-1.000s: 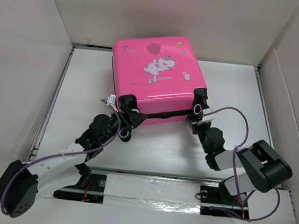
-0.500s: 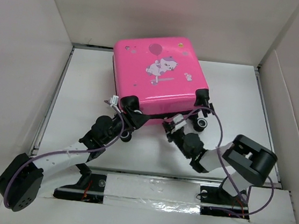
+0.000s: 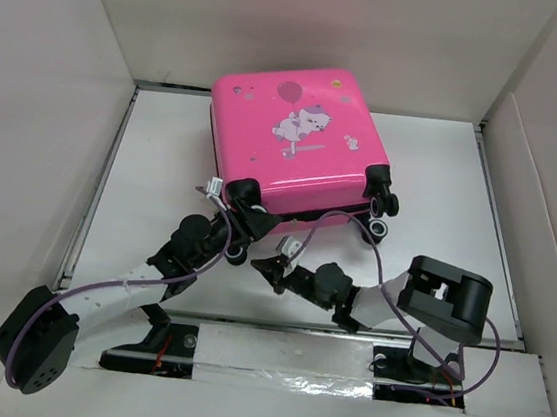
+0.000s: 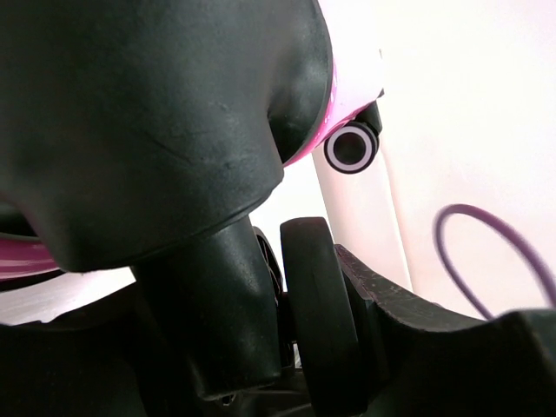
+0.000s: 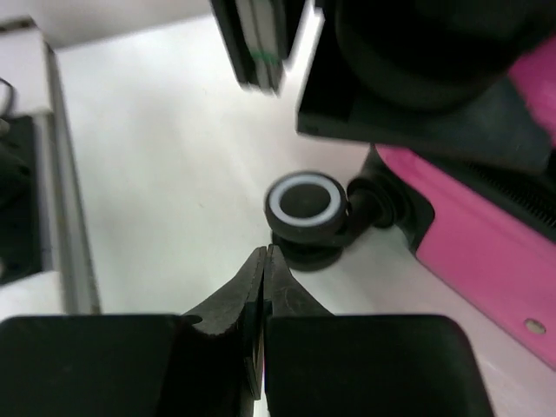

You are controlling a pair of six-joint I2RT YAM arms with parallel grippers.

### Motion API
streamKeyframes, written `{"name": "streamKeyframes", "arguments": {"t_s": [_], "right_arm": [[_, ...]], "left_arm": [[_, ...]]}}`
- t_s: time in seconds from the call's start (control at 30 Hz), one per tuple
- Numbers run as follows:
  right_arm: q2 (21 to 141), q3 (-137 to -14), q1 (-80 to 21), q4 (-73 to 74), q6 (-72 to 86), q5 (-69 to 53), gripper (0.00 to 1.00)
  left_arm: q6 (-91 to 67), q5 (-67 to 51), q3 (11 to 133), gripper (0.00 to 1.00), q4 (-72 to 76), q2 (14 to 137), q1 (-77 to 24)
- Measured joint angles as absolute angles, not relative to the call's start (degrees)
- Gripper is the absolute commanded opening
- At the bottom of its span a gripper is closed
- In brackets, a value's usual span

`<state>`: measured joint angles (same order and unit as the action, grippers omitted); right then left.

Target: Pack the luggage

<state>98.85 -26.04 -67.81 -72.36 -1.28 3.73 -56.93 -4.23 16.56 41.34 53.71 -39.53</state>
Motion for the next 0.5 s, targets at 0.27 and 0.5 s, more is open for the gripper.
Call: {"name": "streamKeyframes", "arguments": {"t_s": [0.27, 0.5], "right_arm": [[82.17, -18.61, -64.84, -67.31, 0.93, 15.03, 0.44], [73.95, -22.15, -60.4, -53.06, 0.93, 23.16, 0.54]], "left_arm": [[-55.77, -3.81, 17.15, 0.31, 33.21, 48.77, -38.81], [-48.75, -2.96, 18.85, 0.77, 21.85, 39.46, -37.52]]}}
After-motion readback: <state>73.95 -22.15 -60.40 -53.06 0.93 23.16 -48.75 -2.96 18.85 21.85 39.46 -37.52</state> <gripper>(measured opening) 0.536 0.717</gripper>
